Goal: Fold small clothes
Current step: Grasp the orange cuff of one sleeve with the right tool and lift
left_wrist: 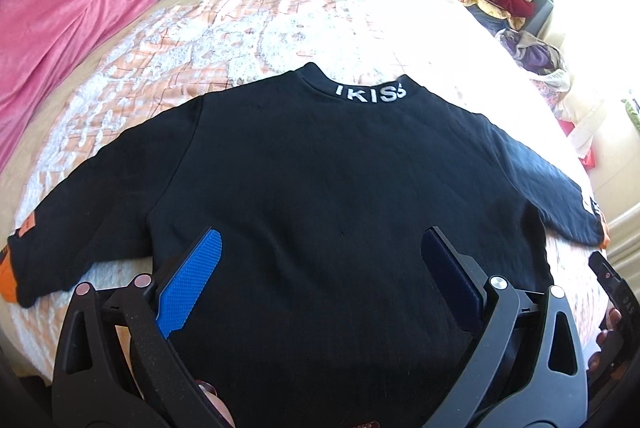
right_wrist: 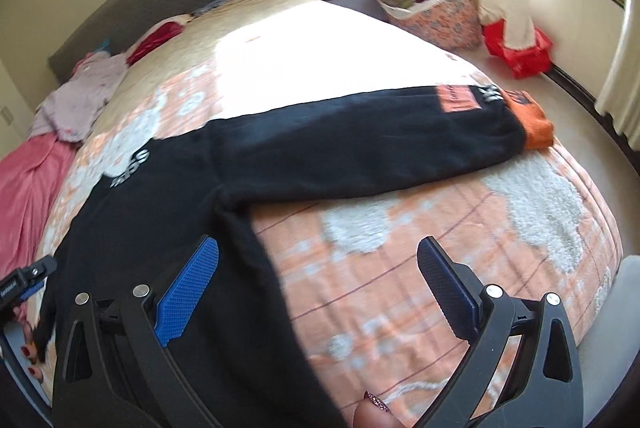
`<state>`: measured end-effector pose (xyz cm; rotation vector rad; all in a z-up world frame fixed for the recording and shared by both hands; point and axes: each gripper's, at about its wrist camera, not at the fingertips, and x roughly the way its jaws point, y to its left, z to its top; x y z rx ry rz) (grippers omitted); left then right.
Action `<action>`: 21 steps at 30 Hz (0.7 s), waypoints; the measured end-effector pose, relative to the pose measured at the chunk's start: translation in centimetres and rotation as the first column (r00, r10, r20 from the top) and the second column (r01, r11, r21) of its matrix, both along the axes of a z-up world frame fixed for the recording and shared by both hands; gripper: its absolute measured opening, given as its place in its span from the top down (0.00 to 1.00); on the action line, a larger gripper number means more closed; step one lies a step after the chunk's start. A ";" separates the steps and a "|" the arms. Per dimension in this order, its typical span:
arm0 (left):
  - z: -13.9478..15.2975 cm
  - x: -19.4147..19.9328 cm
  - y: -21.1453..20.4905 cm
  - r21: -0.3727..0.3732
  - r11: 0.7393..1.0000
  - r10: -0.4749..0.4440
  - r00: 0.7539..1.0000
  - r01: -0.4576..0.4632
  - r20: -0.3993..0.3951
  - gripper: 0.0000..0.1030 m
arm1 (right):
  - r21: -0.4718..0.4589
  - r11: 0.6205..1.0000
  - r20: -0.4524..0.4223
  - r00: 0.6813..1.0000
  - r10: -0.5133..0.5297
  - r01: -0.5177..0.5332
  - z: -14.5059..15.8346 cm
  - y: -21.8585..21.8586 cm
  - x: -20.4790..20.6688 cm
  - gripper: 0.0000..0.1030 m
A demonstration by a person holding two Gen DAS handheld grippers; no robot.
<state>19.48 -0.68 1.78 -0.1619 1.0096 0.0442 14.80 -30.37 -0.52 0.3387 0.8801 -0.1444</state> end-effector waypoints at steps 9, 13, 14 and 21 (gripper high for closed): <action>-0.8 3.4 0.5 0.008 1.000 0.011 1.000 -0.011 -0.001 0.09 | -0.026 0.974 -0.038 0.973 -0.227 0.226 -1.1 -8.0 1.7 0.04; -1.2 4.8 0.4 0.057 0.998 0.004 1.000 -0.005 0.012 0.09 | -0.020 0.958 -0.065 0.956 -0.286 0.286 -2.2 -10.3 2.7 0.04; -1.4 5.2 0.4 0.065 0.998 0.005 1.000 -0.006 0.015 0.09 | -0.021 0.955 -0.070 0.952 -0.296 0.296 -2.4 -10.5 3.0 0.04; -3.0 6.3 1.9 0.052 0.998 0.043 0.998 -0.045 0.048 0.09 | 0.048 0.931 -0.112 0.928 -0.355 0.362 -5.3 -13.5 4.8 0.04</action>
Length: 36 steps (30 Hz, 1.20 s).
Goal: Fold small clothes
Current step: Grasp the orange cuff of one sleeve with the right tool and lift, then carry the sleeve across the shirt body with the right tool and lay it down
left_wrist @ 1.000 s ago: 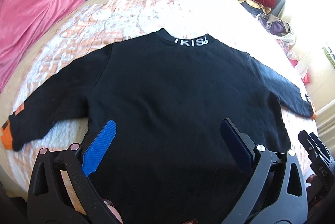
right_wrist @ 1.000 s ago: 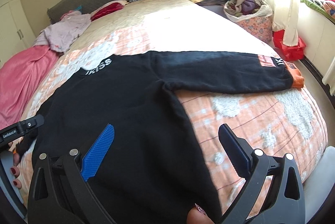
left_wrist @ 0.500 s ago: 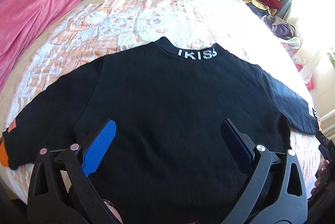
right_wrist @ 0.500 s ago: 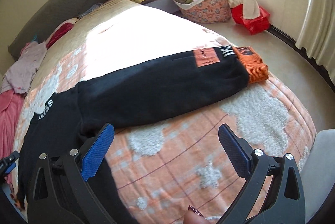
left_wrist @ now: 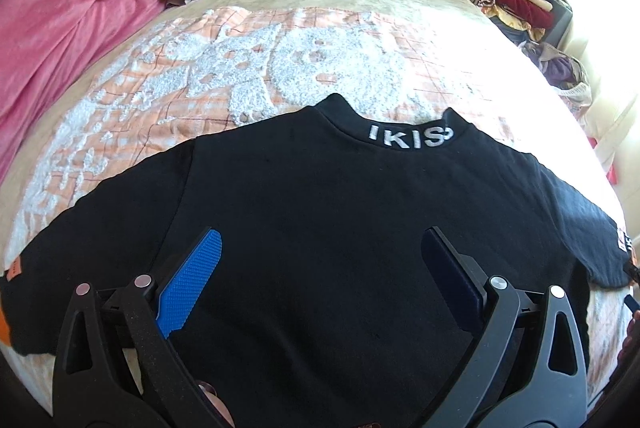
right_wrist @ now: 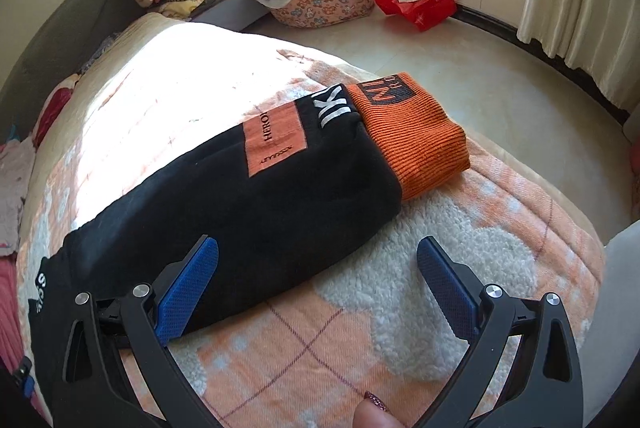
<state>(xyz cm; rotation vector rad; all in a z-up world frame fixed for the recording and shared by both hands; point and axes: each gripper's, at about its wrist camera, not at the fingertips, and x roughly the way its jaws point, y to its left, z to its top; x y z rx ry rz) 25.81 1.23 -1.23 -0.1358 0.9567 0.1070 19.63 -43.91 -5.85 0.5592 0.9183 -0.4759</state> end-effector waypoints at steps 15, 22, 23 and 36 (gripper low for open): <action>-1.9 0.0 4.4 -0.077 0.993 0.086 0.996 -0.088 -0.026 0.09 | 0.163 0.981 0.177 0.975 -0.130 0.102 -0.5 -4.4 1.6 0.42; -1.3 -0.7 4.6 -0.094 0.993 0.071 0.997 -0.071 -0.005 0.09 | 0.189 0.982 0.306 0.951 -0.045 -0.014 1.5 -3.7 0.5 0.83; -1.2 -0.9 4.5 -0.100 0.993 0.063 0.998 -0.063 -0.003 0.09 | 0.178 0.983 0.327 0.945 -0.021 -0.040 2.2 -3.1 0.4 0.83; 0.7 -2.2 4.7 -0.137 0.991 0.015 0.998 -0.007 0.058 0.09 | 0.073 0.930 0.467 0.836 0.287 -0.360 11.3 8.3 1.2 0.84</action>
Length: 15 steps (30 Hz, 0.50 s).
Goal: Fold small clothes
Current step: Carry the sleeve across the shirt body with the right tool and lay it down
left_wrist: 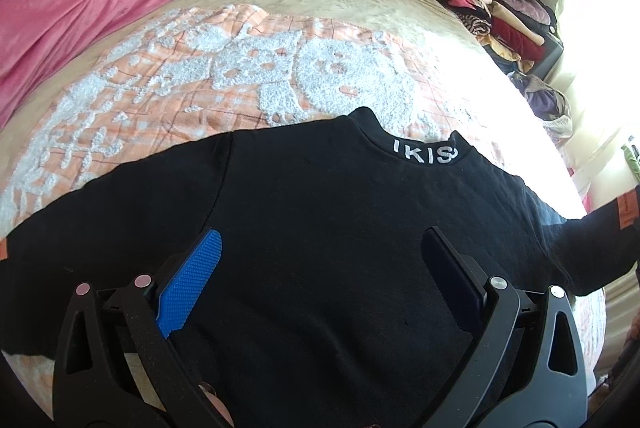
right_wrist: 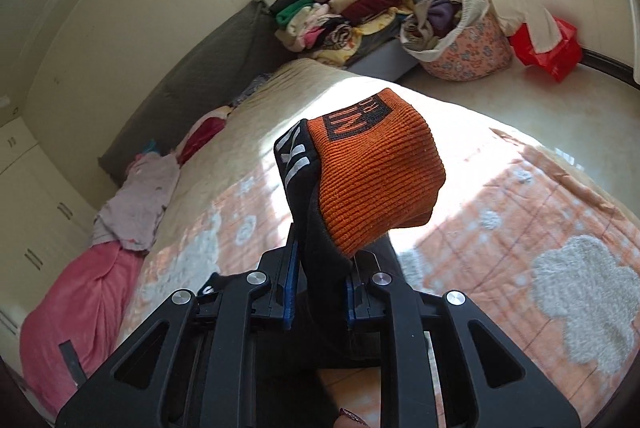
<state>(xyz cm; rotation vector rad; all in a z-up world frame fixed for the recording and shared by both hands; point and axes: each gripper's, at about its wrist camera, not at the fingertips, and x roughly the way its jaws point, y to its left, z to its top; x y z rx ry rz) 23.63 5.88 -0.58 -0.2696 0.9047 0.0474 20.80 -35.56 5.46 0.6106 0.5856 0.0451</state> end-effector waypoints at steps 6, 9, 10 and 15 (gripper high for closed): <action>0.0 -0.1 0.5 -0.013 1.000 -0.005 1.000 0.005 -0.002 0.09 | -0.015 0.990 0.030 0.989 0.142 -0.142 1.9 6.4 0.8 0.84; -0.1 0.0 0.9 -0.035 0.999 -0.005 1.000 0.005 -0.010 0.09 | -0.031 0.979 0.030 0.979 0.201 -0.200 2.4 9.3 1.6 0.84; -0.2 0.0 1.2 -0.047 0.999 -0.004 1.000 0.004 -0.011 0.09 | -0.033 0.974 0.028 0.974 0.223 -0.222 2.4 10.3 1.8 0.84; -0.6 0.1 2.4 -0.140 0.990 -0.019 0.999 0.014 -0.031 0.09 | -0.065 0.951 0.002 0.953 0.304 -0.303 1.8 15.1 2.4 0.84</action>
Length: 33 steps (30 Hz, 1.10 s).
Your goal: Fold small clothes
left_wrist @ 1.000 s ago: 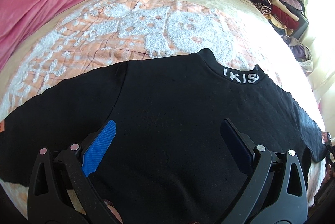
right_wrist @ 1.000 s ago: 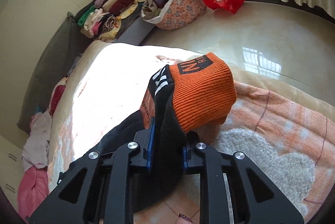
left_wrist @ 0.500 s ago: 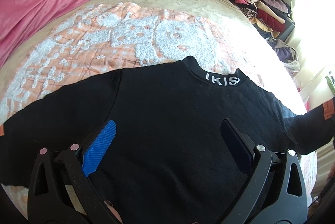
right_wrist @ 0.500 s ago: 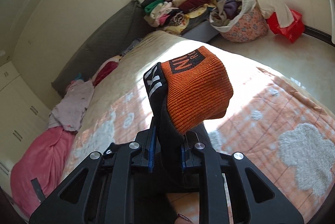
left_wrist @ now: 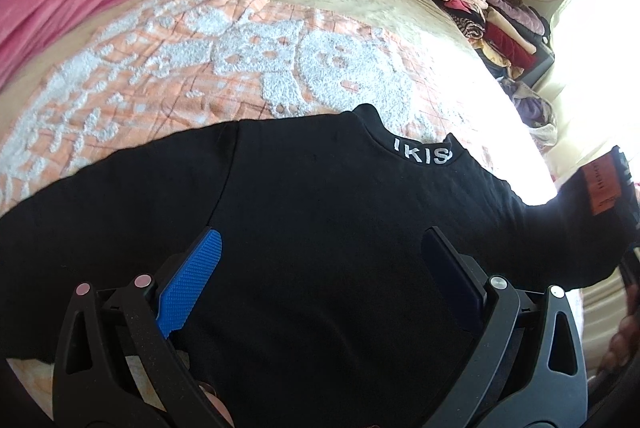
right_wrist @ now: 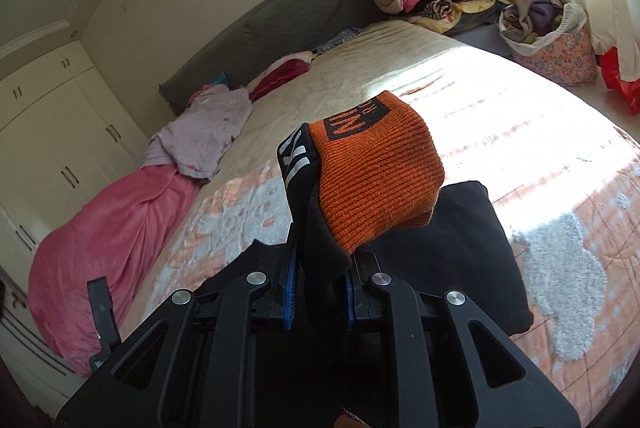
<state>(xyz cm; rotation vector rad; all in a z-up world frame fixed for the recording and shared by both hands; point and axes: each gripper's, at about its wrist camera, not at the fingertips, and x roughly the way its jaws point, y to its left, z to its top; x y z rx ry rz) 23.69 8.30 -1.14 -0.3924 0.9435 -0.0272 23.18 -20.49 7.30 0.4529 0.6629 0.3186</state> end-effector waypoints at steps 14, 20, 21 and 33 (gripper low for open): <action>-1.3 0.1 1.5 -0.257 0.965 -0.058 0.998 0.049 -0.028 0.09 | -0.213 0.971 -0.059 0.994 0.096 -0.106 -5.2 10.2 0.7 0.77; -2.2 0.2 1.2 -0.336 0.939 -0.099 0.994 0.075 -0.054 0.09 | -0.221 0.958 -0.055 0.983 0.175 -0.182 -6.1 12.0 -0.5 0.55; -2.3 0.2 1.1 -0.340 0.937 -0.102 0.993 0.077 -0.057 0.09 | -0.225 0.956 -0.050 0.982 0.181 -0.187 -6.0 11.9 -0.8 0.55; -3.8 0.2 -2.0 -0.286 0.947 -0.190 0.974 0.148 -0.126 0.32 | -0.194 0.978 -0.091 0.994 0.065 -0.082 -7.0 6.7 -3.6 0.51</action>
